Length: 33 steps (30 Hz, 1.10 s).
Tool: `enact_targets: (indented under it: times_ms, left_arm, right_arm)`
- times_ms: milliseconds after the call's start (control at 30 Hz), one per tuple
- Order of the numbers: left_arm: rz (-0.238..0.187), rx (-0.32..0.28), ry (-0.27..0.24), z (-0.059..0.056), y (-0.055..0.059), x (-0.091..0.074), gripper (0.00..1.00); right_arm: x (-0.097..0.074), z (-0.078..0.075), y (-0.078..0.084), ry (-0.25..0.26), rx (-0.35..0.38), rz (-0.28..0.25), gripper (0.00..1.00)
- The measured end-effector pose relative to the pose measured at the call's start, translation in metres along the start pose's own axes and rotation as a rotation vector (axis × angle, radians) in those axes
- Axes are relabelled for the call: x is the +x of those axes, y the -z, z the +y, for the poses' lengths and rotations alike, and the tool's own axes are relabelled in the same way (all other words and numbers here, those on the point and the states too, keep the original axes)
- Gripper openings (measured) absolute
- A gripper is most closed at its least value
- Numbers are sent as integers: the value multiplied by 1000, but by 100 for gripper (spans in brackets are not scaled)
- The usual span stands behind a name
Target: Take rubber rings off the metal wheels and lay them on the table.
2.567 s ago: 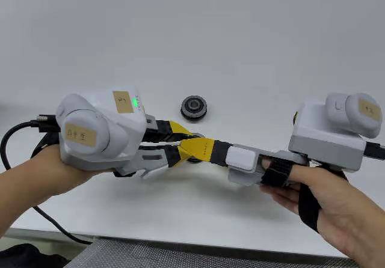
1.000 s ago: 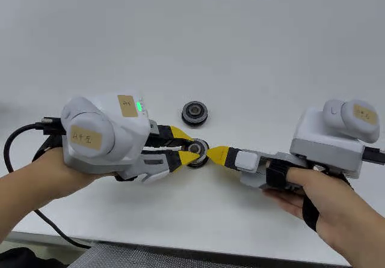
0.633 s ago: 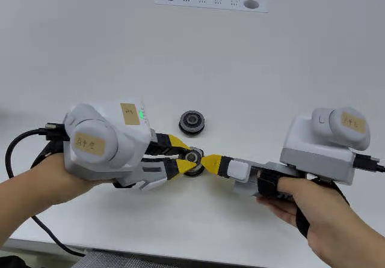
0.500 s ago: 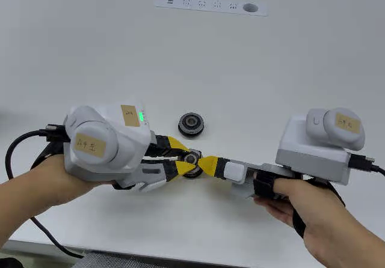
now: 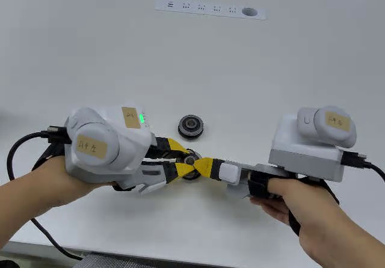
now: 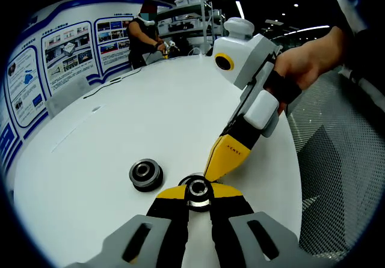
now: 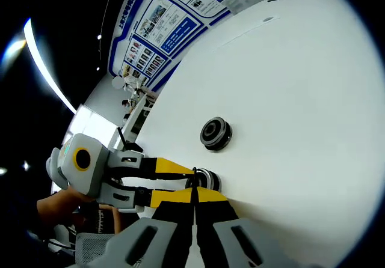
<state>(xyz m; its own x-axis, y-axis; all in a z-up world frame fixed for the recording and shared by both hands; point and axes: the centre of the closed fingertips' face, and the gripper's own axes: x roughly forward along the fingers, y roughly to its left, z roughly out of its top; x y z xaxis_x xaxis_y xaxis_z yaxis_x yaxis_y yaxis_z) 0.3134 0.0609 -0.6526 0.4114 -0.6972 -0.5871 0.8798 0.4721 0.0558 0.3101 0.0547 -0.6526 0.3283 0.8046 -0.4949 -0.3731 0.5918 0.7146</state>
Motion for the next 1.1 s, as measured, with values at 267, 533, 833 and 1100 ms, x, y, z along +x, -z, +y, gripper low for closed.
enact_targets:
  times_ms: [267,533,833,1100]
  left_arm:
    - [0,-7,-9,0,0,0,13]
    - [-3,11,-12,-1,0,-1,13]
    - [3,6,-11,-1,-1,-1,14]
    - [6,21,-20,-1,-2,-4,15]
  right_arm:
    - [-1,1,0,-2,11,-4,1]
    - [-1,2,0,-3,32,-8,1]
    - [-1,2,0,-10,58,-11,2]
    - [0,4,0,-24,74,-16,2]
